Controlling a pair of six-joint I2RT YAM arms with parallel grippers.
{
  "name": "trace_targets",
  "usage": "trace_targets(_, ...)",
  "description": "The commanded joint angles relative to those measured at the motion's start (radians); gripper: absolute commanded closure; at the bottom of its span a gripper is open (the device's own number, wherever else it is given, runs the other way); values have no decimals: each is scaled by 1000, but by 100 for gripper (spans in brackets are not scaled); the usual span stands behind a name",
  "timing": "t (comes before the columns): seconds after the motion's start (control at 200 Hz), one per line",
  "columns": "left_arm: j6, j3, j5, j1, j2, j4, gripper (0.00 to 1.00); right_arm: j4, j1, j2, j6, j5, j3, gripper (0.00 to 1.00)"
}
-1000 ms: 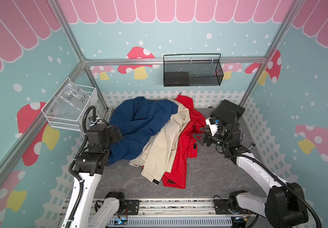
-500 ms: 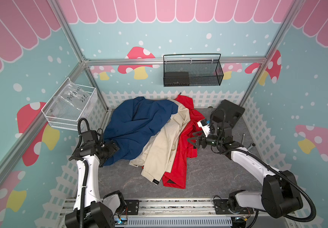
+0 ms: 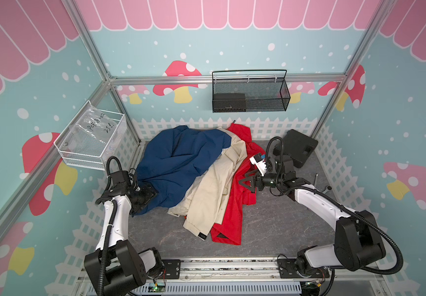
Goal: Unzip the jacket
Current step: Pick up the jacket from the jacket.
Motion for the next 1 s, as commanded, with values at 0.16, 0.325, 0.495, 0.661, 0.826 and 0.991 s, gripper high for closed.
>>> trace_targets(0.16,-51,-6,-96,6,27,-62,27,-38,5,21,-41,11,56,20)
trace_targets(0.325,-57,-30,-79,6,21,-62,32,-40,5,44,-51,17,61,20)
trace_targets(0.495,-37,-18,-11,6,21,-56,57,-44,5,51,-58,19,60,20)
trace_targets(0.661,-12,27,129,6,1,-36,94,-38,5,54,-64,25,62,22)
trace_targets(0.826,-116,167,253,3,-120,73,100,50,5,15,-101,30,47,22)
trace_targets(0.991,-418,334,341,-20,-161,404,100,203,42,-38,-212,101,42,25)
